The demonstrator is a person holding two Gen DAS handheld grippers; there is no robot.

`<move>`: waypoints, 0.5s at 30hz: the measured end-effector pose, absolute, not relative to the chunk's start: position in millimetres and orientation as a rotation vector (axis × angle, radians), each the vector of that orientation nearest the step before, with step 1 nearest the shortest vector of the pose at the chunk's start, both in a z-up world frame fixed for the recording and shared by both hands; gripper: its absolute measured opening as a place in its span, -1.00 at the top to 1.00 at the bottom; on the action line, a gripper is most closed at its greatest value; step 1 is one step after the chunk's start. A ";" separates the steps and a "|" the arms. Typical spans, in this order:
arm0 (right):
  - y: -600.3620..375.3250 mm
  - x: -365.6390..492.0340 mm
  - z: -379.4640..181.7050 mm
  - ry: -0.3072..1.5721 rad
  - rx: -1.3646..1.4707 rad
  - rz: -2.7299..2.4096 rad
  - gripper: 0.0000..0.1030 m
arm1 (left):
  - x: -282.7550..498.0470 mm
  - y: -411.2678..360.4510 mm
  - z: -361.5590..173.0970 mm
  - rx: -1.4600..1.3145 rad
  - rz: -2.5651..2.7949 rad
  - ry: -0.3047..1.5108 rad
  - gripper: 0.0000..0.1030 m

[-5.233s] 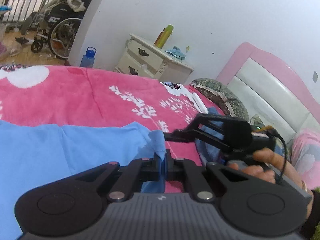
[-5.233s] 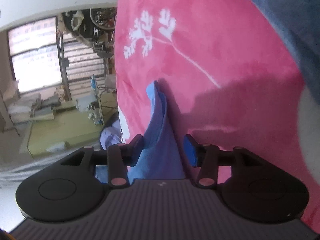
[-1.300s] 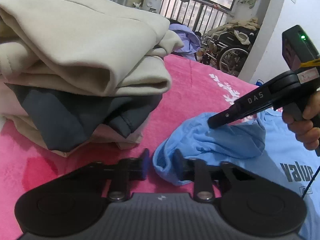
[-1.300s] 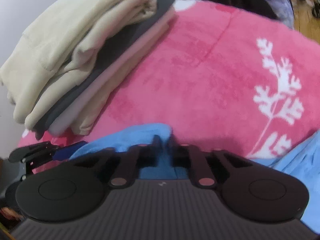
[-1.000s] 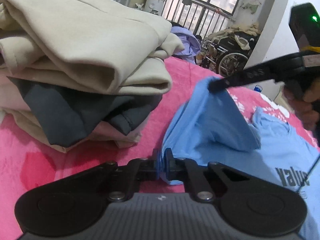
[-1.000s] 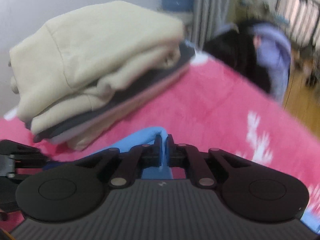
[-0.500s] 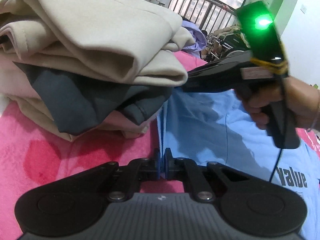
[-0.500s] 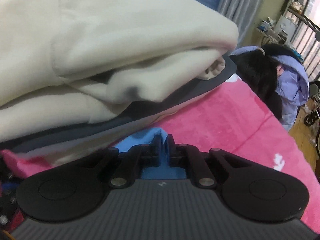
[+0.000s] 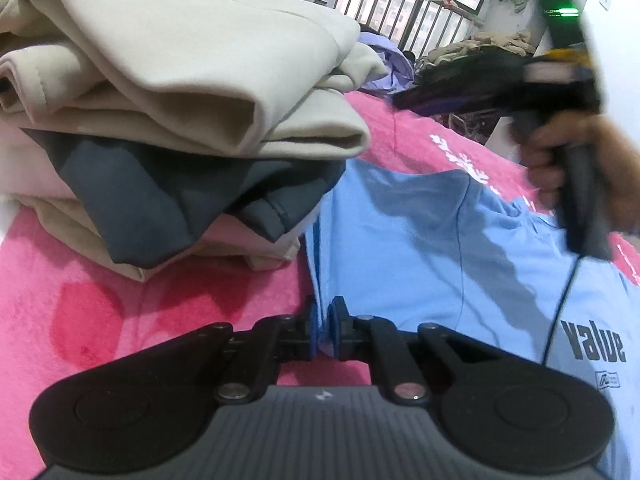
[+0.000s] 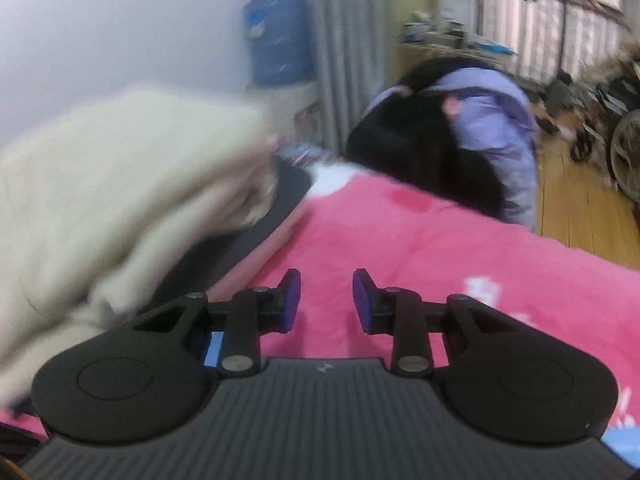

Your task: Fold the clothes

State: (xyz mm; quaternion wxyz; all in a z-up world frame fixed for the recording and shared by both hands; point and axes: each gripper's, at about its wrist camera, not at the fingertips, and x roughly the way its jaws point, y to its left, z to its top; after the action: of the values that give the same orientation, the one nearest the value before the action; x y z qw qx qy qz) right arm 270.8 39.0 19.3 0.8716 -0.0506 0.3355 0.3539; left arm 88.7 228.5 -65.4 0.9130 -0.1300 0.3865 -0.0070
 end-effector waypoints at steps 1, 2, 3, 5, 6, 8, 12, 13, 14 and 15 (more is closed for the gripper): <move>30.5 269.2 25.5 0.714 -0.111 0.752 0.46 | 88.4 227.4 -65.4 -0.269 -0.014 0.796 0.76; 23.7 266.1 30.6 0.729 -0.131 0.771 0.46 | 86.3 227.2 -65.8 -0.270 -0.012 0.796 0.76; 17.5 259.3 33.7 0.759 -0.162 0.801 0.48 | 85.8 227.1 -66.1 -0.269 -0.010 0.797 0.76; 12.7 251.7 29.4 0.855 -0.204 0.851 0.55 | 92.9 228.0 -61.6 -0.257 -0.004 0.796 0.76; 14.0 249.4 22.2 0.906 -0.233 0.863 0.62 | 93.8 227.3 -60.5 -0.249 0.001 0.797 0.75; 22.4 248.1 2.4 0.961 -0.302 0.844 0.71 | 94.7 223.5 -56.8 -0.233 0.013 0.797 0.72; 33.3 265.7 -33.3 0.994 -0.246 0.765 0.77 | 115.9 206.2 -56.0 -0.212 0.033 0.797 0.71; 34.2 272.6 -36.7 0.978 -0.206 0.730 0.81 | 117.5 204.6 -55.8 -0.207 0.036 0.797 0.71; 35.1 279.5 -40.2 0.961 -0.167 0.696 0.82 | 116.7 204.3 -55.1 -0.198 0.038 0.796 0.71; 36.0 286.4 -43.7 0.945 -0.127 0.662 0.81 | 114.9 204.4 -54.1 -0.189 0.039 0.795 0.71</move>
State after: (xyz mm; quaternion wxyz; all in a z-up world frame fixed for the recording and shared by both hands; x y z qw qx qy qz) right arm 286.4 36.0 -43.7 0.8364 -0.0602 0.4463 0.3126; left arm 114.9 204.4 -54.1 0.9175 -0.0917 0.3865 0.0189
